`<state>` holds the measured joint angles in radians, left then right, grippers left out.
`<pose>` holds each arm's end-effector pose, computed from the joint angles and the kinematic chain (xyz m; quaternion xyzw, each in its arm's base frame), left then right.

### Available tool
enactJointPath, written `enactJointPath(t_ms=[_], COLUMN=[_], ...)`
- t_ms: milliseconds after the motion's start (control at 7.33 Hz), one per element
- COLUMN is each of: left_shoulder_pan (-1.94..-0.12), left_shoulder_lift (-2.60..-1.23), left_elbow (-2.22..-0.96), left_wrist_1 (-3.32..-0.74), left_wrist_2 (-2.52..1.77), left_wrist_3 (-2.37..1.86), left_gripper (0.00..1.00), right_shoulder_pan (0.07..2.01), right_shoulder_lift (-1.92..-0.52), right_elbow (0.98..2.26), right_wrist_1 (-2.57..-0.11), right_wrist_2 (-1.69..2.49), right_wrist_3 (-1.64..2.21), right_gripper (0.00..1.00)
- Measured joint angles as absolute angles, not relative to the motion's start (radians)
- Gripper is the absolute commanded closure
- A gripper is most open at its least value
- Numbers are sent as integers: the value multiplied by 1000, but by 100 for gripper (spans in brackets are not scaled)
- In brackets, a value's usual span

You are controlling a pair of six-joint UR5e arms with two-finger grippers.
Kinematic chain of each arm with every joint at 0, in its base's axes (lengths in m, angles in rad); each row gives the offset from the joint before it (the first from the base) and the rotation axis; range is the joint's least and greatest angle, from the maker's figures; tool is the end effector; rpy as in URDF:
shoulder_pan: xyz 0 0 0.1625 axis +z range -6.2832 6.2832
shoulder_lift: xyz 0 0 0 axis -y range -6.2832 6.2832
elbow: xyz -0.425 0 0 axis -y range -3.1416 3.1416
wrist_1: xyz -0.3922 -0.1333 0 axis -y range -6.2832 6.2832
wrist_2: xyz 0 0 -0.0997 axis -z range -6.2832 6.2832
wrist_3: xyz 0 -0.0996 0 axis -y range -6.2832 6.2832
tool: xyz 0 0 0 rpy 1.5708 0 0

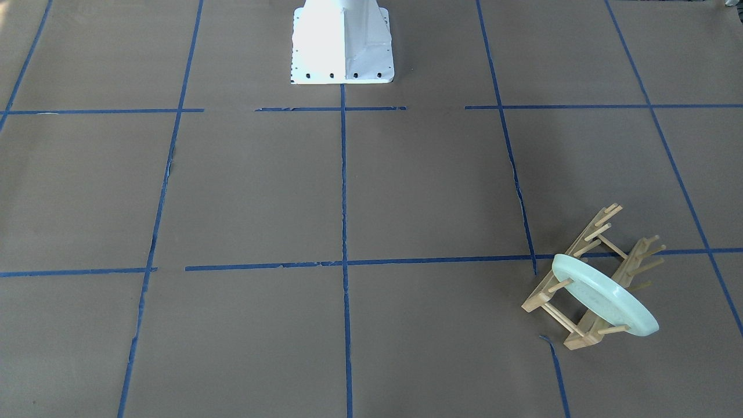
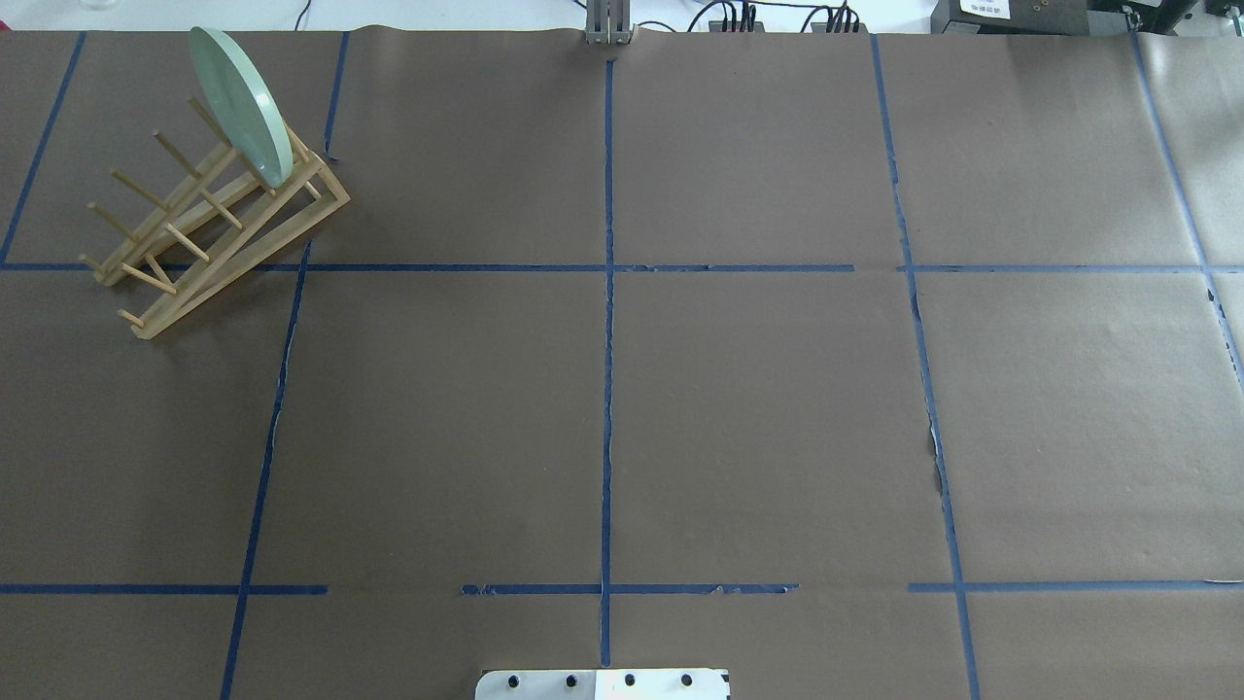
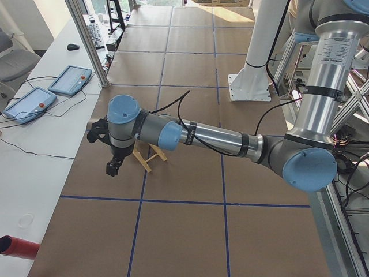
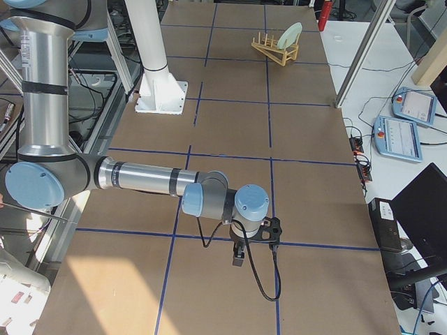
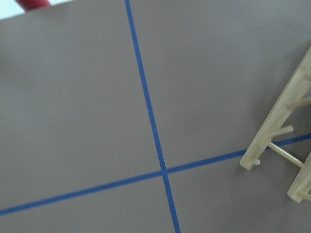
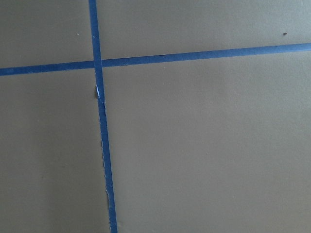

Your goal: Place plate on table

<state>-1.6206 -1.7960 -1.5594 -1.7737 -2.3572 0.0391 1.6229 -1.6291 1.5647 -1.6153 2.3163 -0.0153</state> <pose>-0.0925 -0.5940 0.5175 0.2075 0.3660 0.0744 0.9041 0.0895 -0.4537 0.6956 -0.0384 -0.3651 0.0369 0.9294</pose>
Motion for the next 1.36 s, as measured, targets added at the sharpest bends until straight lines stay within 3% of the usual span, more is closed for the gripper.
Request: enactJointPath(t_ms=[955, 1364], left_shoulder_pan=[-1336, -1200], left_shoulder_lift=[-1951, -1995], left_elbow=[-1395, -1307], left_wrist_1=[-2604, -2770], left_wrist_2=[-2376, -2169], left_wrist_3=[-1531, -1943], left_gripper=[0, 1], right_shoulder_pan=[1623, 1623], right_shoulder_lift=[-1629, -1629], right_elbow=[1565, 1565], right_wrist_1=[-1615, -1615], right_wrist_2=[2316, 2316], right_wrist_3=[-15, -15], right_gripper=[0, 0])
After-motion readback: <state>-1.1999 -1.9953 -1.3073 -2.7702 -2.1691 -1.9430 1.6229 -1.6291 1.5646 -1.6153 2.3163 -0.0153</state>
